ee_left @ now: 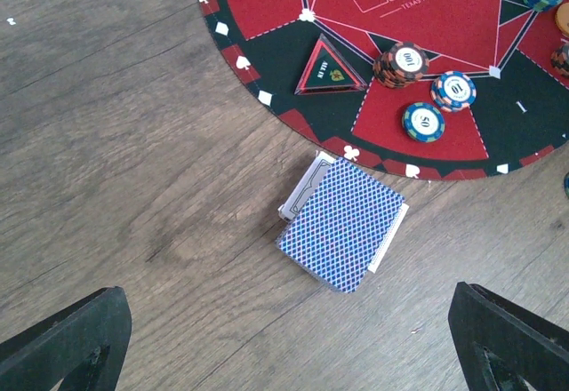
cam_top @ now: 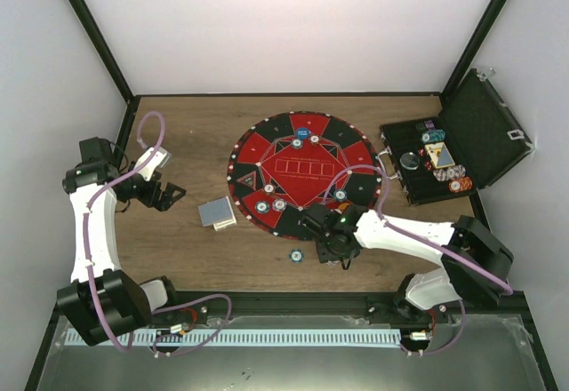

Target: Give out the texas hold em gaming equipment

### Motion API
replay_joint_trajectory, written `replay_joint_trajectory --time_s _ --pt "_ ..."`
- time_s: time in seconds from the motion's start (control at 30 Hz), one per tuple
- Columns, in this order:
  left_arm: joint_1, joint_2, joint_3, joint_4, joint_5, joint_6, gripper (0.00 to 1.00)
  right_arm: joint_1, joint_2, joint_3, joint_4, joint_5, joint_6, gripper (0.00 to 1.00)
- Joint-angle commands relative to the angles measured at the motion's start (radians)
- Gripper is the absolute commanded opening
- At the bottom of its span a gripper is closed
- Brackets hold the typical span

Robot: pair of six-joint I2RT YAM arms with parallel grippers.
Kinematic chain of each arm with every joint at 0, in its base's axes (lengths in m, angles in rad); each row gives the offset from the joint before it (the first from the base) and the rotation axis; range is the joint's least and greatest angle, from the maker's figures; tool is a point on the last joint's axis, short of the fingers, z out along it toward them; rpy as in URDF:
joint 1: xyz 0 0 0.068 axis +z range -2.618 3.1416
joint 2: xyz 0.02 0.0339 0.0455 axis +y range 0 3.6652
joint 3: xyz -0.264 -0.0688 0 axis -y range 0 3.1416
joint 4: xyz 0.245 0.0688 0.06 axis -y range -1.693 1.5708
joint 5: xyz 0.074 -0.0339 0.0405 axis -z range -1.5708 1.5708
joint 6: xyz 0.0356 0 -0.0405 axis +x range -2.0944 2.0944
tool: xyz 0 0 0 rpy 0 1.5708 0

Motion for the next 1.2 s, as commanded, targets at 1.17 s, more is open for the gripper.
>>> replay_joint_trajectory --time_s 1.17 --pt "-0.006 -0.006 0.038 -0.019 0.012 0.021 1.00 -0.107 0.042 0.375 -0.165 0.122 -0.161 0.35"
